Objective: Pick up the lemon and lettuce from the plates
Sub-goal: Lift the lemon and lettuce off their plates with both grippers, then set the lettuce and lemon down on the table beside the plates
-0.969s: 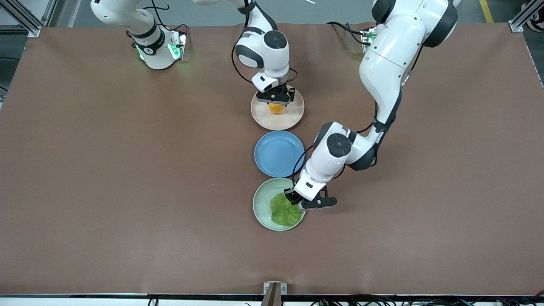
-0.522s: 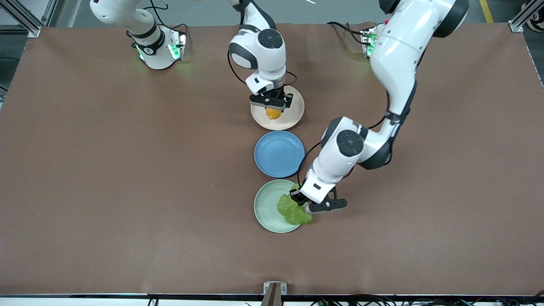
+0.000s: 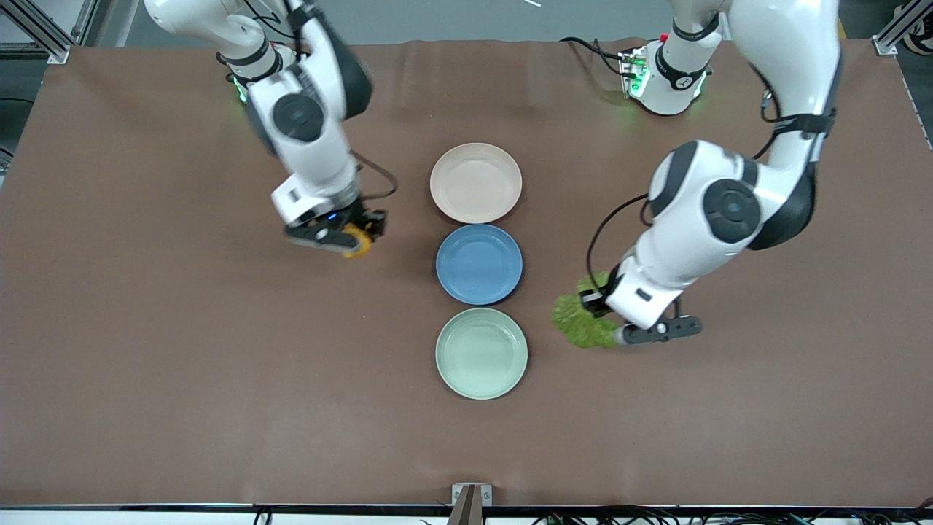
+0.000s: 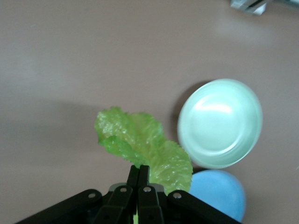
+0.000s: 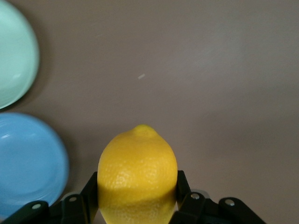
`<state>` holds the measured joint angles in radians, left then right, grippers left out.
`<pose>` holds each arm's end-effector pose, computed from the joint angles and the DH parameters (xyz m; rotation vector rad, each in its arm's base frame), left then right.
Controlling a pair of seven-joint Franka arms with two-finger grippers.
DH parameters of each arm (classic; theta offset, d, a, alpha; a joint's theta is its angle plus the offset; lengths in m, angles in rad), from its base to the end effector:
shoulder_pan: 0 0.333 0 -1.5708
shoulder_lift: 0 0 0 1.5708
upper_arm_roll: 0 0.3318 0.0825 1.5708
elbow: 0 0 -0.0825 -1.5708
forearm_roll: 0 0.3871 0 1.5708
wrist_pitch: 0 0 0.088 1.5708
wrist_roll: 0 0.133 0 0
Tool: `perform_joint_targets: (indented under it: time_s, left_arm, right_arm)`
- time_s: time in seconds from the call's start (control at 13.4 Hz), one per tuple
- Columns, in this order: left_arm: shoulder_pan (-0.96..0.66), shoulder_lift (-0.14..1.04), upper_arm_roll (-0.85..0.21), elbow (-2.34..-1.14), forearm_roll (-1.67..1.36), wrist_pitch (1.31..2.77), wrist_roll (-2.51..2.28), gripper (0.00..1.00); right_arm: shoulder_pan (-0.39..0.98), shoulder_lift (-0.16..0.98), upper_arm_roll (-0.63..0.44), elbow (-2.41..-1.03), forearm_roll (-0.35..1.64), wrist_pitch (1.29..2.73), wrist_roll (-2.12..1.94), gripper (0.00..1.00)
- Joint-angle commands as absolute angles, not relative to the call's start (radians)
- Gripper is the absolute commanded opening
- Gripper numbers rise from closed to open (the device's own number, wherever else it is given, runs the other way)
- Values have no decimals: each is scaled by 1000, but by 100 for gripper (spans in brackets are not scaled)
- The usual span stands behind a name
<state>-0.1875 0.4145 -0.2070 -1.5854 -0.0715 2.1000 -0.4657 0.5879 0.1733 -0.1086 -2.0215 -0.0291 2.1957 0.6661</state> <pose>0.6471 -0.2560 0.3998 2.9581 0.1860 0.0555 0.5227 0.2713 0.3541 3.0958 -0.2609 0.0379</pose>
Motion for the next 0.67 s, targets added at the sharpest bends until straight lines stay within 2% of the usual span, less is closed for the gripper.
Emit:
perform_joint_targets:
  time_s: [0.0, 0.45, 0.6]
  left_arm:
    - [-54, 267, -262, -1849, -83, 2137, -310, 0]
    - [83, 138, -264, -2238, -83, 2373, -25, 0]
    - [103, 153, -264, -2292, -83, 2459, 15, 0]
  right_arm:
    - [422, 207, -81, -2051, -23, 2239, 482, 0]
    - [209, 414, -78, -2049, 21, 2465, 171, 0]
    - [202, 468, -78, -2051, 75, 2525, 120, 1]
